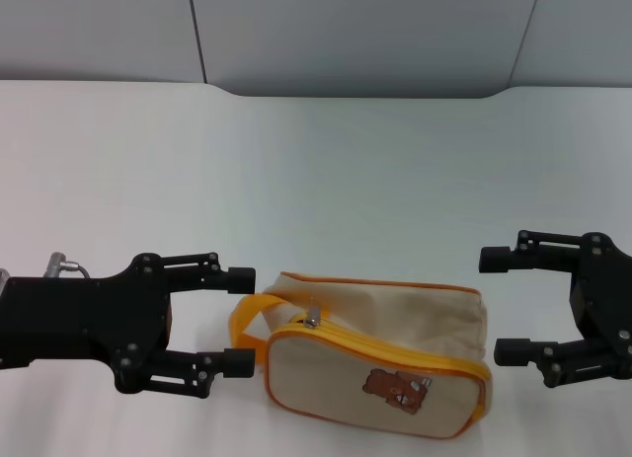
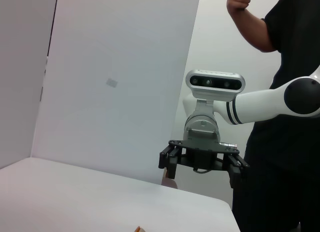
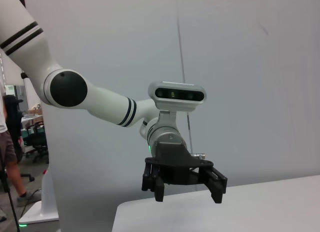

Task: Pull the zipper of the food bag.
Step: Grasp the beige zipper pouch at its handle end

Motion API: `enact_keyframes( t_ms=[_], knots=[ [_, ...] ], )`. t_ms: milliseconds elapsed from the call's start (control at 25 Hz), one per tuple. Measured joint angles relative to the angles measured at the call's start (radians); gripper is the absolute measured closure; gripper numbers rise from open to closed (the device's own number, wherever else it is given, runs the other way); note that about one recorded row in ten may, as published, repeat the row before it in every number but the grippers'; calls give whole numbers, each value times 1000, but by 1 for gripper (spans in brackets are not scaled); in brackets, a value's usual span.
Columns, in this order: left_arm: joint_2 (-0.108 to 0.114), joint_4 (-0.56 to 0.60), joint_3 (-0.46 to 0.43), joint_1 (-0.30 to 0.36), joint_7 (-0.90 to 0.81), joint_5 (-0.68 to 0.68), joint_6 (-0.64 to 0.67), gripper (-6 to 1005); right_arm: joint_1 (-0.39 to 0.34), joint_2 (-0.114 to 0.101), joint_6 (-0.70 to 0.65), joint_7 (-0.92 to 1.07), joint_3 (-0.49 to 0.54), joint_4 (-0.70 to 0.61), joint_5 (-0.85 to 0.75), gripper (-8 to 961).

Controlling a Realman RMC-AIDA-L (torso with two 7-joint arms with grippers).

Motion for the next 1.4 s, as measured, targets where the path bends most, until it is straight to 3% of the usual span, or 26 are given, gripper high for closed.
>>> enact_keyframes(
  t_ms=[600, 840, 1400],
  knots=[
    [-3, -1, 0, 5, 0, 0, -6, 183, 2, 0, 3, 0, 0, 0, 0, 121],
    [-4, -9, 5, 32, 0, 15, -89, 195, 0, 0, 8, 0, 2, 0, 0, 120],
    [-104, -18, 10, 71, 111, 103, -323, 271, -2, 0, 1, 8, 14, 0, 0, 121]
  ],
)
